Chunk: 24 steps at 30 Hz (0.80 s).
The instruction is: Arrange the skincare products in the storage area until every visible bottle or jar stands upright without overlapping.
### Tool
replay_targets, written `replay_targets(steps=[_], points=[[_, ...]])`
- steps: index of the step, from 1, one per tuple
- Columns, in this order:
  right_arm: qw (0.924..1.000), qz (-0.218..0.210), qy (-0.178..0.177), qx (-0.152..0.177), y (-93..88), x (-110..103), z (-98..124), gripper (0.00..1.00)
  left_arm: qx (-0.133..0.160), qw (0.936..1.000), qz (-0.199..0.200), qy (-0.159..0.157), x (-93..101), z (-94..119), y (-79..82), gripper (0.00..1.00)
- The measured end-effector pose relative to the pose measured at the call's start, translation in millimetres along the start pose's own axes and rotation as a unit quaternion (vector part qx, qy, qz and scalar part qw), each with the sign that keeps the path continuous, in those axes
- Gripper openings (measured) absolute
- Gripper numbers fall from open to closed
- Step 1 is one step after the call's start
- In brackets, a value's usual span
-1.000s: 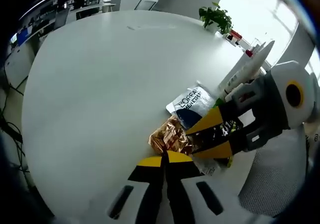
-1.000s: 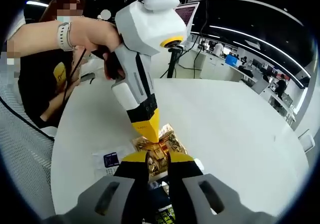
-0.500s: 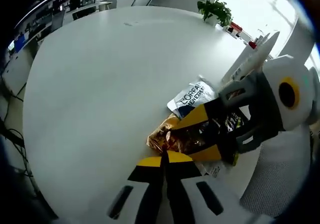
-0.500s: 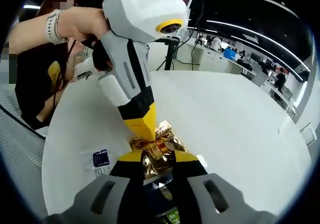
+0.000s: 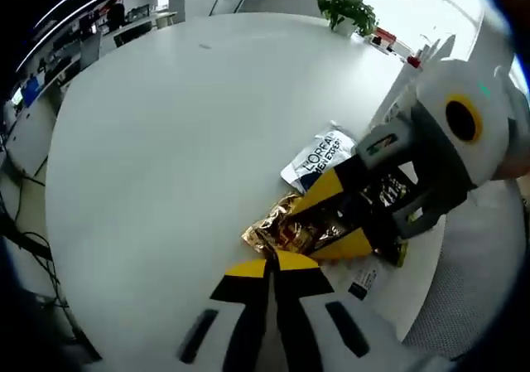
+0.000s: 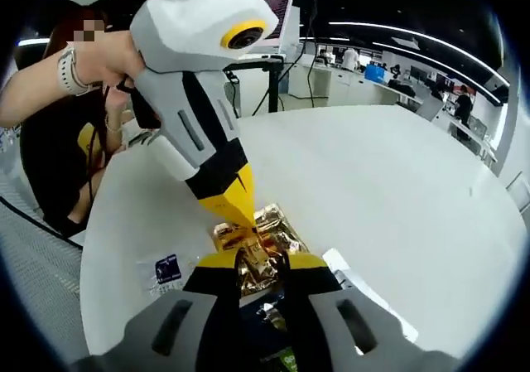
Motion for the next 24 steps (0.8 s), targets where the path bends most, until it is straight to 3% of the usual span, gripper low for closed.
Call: replay_targets(steps=[4, 9, 15, 18, 24], points=[[1.0000, -0.003, 0.001, 0.000, -0.2, 0, 0, 0.20, 0.040, 0.9990, -0.009, 0.019, -11.4, 7, 15.4, 0.00], [1.0000, -0.005, 0.003, -0.001, 0.0, 0, -1, 0.20, 0.053, 0.9979, -0.034, 0.015, 1.2, 5, 20.1, 0.00], [1.0000, -0.009, 0.001, -0.002, -0.3, 0, 0, 0.19, 0.020, 0.9982, -0.051, 0.022, -0.8, -10, 6.2, 0.01], [0.9999, -0.011, -0.001, -0.004, -0.8, 1, 1, 0.19, 0.025, 0.9990, -0.036, 0.013, 1.7, -10, 5.2, 0.00], [0.9999, -0.009, -0.002, -0.004, -0.9, 2, 1, 0.19, 0.023, 0.9986, -0.039, 0.028, 10.5, -9, 3.8, 0.00]])
Point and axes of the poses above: the point that each gripper's makers call its tool centre point, and the gripper's own axes: z roughly backward along the fingers, x roughly to its right, y roughly out of its top, the point moved 1 cm from there along z, roughly backward along the fingers, and after that the axes turned 1 degree about x, right-handed, at the moved point
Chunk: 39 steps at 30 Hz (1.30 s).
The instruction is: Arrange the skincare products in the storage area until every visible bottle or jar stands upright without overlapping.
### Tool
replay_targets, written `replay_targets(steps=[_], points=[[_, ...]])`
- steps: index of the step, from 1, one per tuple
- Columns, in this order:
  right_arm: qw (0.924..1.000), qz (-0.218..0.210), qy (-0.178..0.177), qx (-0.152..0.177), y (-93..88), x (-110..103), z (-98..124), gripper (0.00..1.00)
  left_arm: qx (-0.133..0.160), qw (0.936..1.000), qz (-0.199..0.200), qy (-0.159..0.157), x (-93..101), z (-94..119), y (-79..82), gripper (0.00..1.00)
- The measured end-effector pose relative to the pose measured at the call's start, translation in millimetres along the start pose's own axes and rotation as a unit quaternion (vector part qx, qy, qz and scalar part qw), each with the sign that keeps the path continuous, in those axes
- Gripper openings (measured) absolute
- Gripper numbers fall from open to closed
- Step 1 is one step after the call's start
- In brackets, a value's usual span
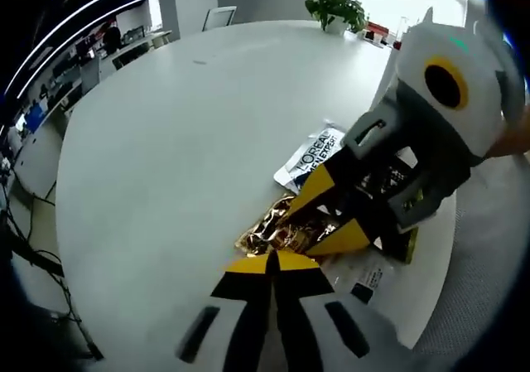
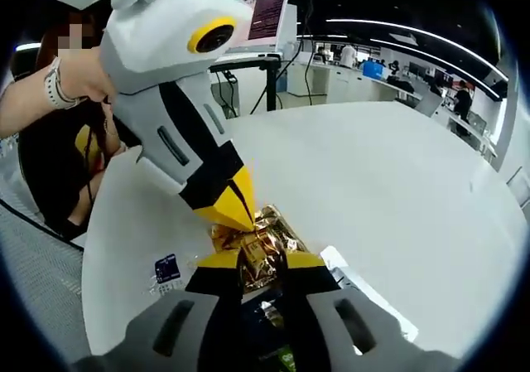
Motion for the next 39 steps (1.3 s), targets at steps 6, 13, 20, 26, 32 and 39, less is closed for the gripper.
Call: replay_targets(steps=[6, 13, 20, 26, 32, 39], points=[[1.0000, 0.005, -0.001, 0.000, 1.5, -4, 1, 0.18, 0.008, 0.9999, 0.006, 0.008, -4.9, -1, -0.6, 0.01], [0.9990, 0.045, -0.004, 0.005, 10.5, -19, 21, 0.19, 0.005, 0.9999, 0.010, 0.010, -10.2, -3, -0.5, 0.01], [0.9980, 0.063, -0.007, 0.008, 19.4, -21, 42, 0.19, 0.005, 0.9999, 0.003, 0.014, -10.0, -3, 0.1, 0.00], [0.9975, 0.067, -0.017, 0.013, 22.6, -21, 64, 0.21, 0.009, 0.9999, 0.010, 0.006, -7.4, -4, 2.1, 0.01], [0.9972, 0.068, -0.016, 0.026, 26.1, -29, 91, 0.21, 0.009, 0.9999, 0.012, 0.005, -4.2, -2, 2.7, 0.01], [0.9969, 0.060, -0.028, 0.042, 30.5, -30, 114, 0.21, 0.008, 0.9999, 0.004, 0.006, -0.5, -1, 2.7, 0.02]])
Point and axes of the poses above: the point that each gripper's makers call its tool centre point, and the gripper's own axes: z roughly backward along the fingers, x roughly to its right, y roughly out of its top, the point moved 1 cm from there along z, roughly backward along the fingers, and after that the axes turned 1 degree about x, right-handed, at the moved point
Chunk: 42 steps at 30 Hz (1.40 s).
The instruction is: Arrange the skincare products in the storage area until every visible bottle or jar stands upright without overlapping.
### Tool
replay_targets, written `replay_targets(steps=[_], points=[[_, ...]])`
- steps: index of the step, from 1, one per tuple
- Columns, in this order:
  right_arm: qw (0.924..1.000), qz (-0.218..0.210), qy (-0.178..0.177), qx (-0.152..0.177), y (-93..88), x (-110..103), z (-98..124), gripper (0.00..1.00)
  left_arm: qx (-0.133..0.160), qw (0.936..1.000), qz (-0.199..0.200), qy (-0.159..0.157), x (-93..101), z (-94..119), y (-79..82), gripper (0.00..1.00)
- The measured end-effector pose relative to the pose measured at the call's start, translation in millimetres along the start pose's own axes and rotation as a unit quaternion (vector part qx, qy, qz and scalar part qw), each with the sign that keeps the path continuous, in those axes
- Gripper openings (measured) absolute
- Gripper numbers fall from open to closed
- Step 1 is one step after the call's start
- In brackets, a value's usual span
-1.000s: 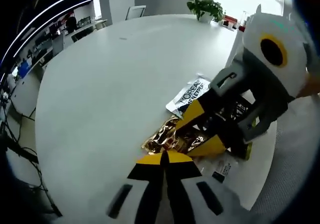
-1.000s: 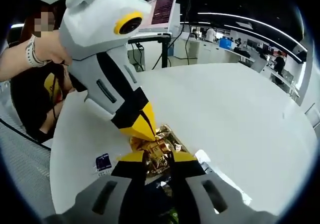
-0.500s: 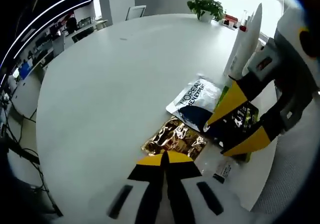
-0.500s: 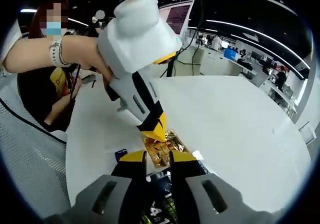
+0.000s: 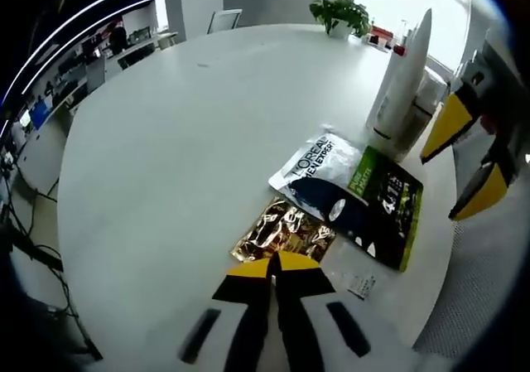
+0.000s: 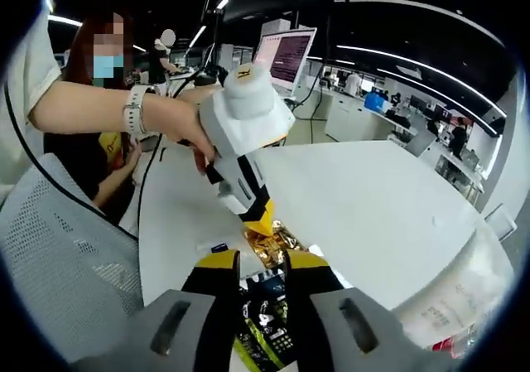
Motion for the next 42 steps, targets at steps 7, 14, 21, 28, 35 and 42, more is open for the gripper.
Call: replay_targets(steps=[7, 14, 21, 28, 35, 42], points=[[0.9995, -0.017, -0.023, 0.011, 0.3, 8, 21, 0.21, 0.019, 0.9997, -0.015, 0.004, 7.8, 19, 13.2, 0.03], [0.9987, -0.027, -0.039, 0.019, 1.0, 13, 42, 0.22, 0.053, 0.9982, -0.028, 0.011, 29.0, 43, 36.1, 0.05], [0.9968, -0.033, -0.067, 0.028, 2.5, 23, 70, 0.23, 0.083, 0.9960, -0.032, 0.001, 51.1, 61, 52.0, 0.13], [0.9947, -0.043, -0.088, 0.030, -2.4, 26, 89, 0.28, 0.109, 0.9930, -0.045, 0.003, 69.2, 77, 61.5, 0.18], [0.9918, -0.058, -0.112, 0.022, -11.3, 31, 113, 0.45, 0.142, 0.9887, -0.043, 0.017, 79.5, 97, 68.4, 0.30], [0.9866, -0.083, -0.140, 0.010, -25.0, 39, 137, 0.62, 0.167, 0.9846, -0.042, 0.029, 88.8, 111, 71.9, 0.40]])
Point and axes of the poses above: the point that each gripper's makers call its tool centre point, and the gripper's own axes: z roughly backward along the fingers, x roughly to its right, y roughly out of its top, the point moved 1 cm from there along z, roughly backward along the fingers, and after that the axes turned 1 degree about x, right-handed, at the moved point
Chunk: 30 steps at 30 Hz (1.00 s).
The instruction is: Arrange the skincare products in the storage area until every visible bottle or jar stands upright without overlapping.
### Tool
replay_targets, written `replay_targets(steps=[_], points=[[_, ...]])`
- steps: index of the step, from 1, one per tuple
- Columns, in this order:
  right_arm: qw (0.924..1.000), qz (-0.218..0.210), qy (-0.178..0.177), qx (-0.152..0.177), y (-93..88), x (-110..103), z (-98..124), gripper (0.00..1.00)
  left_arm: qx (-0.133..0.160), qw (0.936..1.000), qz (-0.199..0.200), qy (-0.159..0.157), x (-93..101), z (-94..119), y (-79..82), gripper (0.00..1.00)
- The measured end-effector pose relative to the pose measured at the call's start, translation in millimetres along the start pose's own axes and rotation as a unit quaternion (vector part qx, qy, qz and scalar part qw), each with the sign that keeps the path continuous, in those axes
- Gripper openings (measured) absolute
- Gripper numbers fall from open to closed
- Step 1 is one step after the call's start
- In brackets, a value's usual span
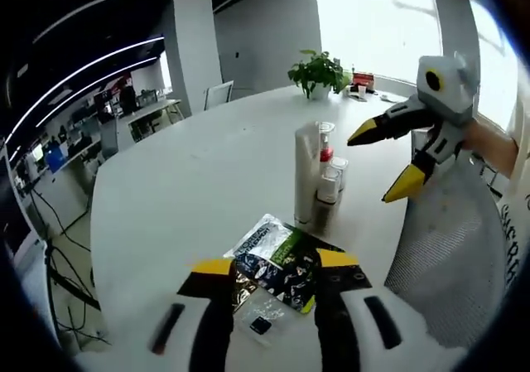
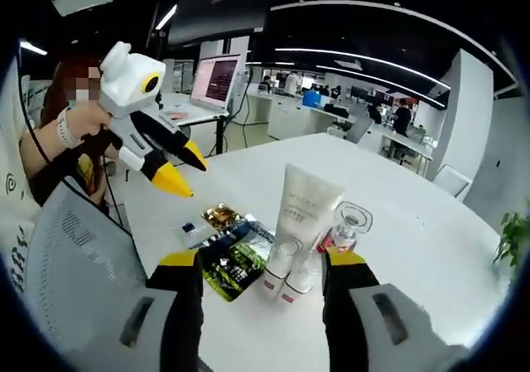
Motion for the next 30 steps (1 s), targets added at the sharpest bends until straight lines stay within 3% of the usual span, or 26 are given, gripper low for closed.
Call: replay_targets(steps=[3, 7, 15, 20, 30], points=[[0.9999, -0.005, -0.012, -0.005, -2.8, 6, 7, 0.68, 0.007, 1.0000, 0.002, 0.005, 2.3, 5, 2.0, 0.47], [0.9997, -0.016, -0.014, -0.014, -7.0, 8, 15, 0.75, 0.032, 0.9989, 0.034, 0.001, 7.8, 12, 5.6, 0.51], [0.9987, -0.029, -0.011, -0.041, -19.5, 3, 25, 0.85, 0.032, 0.9987, 0.036, 0.017, 14.0, 24, 2.4, 0.67], [0.9987, -0.031, -0.009, -0.039, -19.7, 1, 29, 0.88, 0.023, 0.9991, 0.030, 0.021, 20.8, 29, -4.3, 0.77], [0.9981, -0.026, -0.002, -0.055, -26.7, -5, 33, 0.97, 0.032, 0.9977, 0.052, 0.030, 26.9, 37, -8.1, 0.91]])
Point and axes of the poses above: the point that each gripper's makers call its tool centre point, and the gripper's own axes: z roughly backward along the fingers, x roughly to its right, y roughly out of its top, the point moved 1 cm from there along z, roughly backward along the fingers, and after that the axes turned 1 degree about x, right-handed, at the moved point
